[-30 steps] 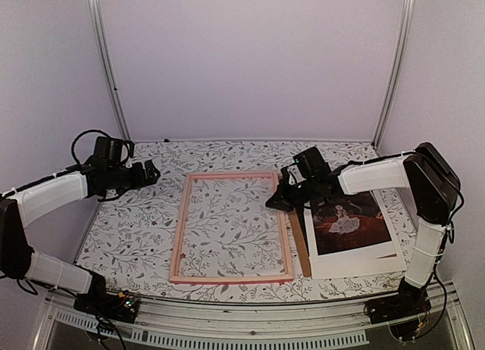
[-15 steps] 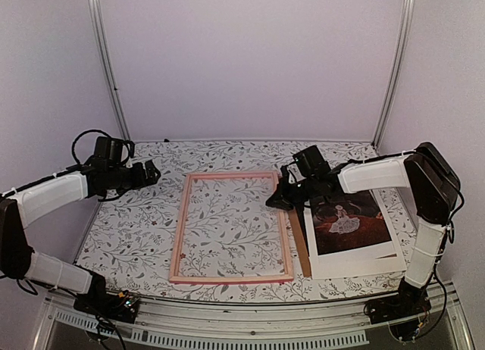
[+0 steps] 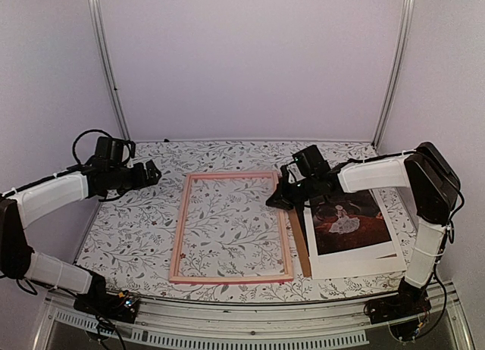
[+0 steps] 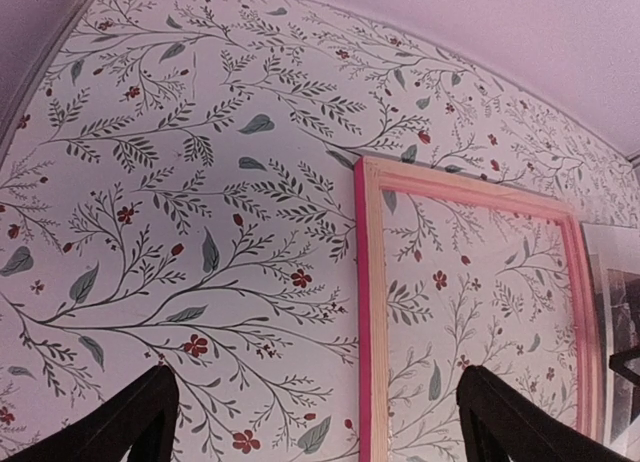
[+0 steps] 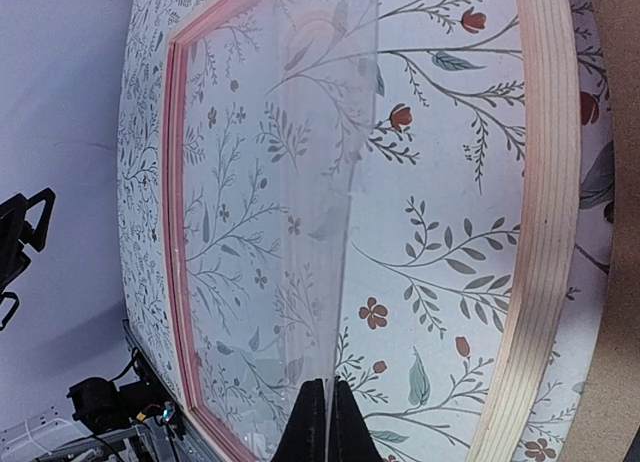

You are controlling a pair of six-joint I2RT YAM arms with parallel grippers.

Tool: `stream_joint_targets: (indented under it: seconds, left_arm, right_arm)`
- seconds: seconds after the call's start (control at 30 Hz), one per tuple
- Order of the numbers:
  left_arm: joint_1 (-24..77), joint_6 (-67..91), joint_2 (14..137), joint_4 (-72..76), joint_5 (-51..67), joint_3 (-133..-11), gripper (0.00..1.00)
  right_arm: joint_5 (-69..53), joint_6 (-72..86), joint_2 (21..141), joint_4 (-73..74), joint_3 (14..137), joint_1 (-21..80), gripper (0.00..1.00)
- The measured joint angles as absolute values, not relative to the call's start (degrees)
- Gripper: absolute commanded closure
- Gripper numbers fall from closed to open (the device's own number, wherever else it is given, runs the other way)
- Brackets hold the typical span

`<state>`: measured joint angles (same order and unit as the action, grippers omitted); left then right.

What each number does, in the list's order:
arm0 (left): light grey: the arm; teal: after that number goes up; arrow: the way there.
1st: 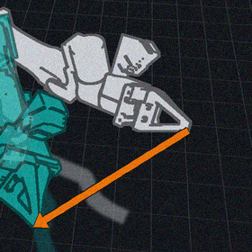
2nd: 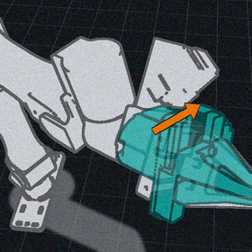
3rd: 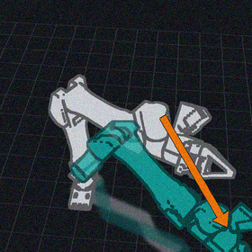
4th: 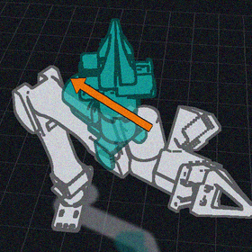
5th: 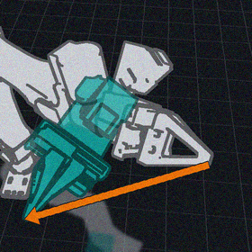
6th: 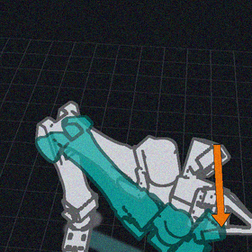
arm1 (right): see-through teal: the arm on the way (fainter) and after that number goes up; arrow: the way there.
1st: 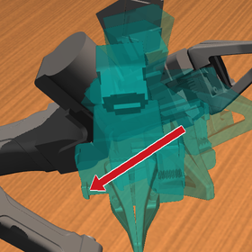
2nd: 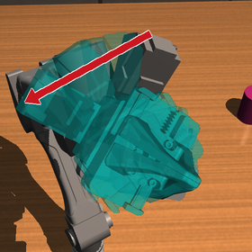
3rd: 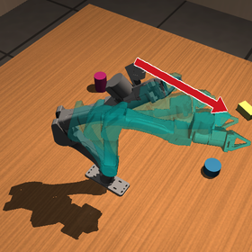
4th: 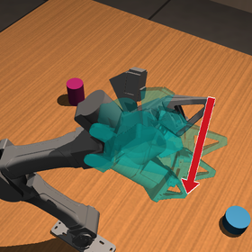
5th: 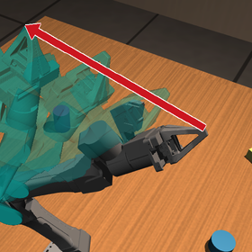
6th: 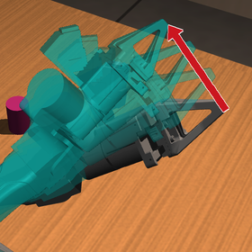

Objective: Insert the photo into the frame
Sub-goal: Place the glass panel at the frame body.

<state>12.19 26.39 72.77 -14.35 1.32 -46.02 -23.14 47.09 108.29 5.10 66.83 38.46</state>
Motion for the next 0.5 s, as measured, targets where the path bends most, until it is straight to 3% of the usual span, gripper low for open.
stream_joint_targets:
  seconds: [0.37, 0.5]
  left_arm:
    - [14.85, 26.81, 74.72, -13.98, 0.78, -45.95, 0.0]
    - [16.43, 27.11, 75.81, -13.8, 0.67, -45.95, 0.0]
  right_arm:
    - [-23.31, 47.13, 109.19, 5.06, 67.22, 38.46, 1.0]
    - [-23.55, 47.18, 110.04, 5.1, 67.51, 38.46, 0.95]
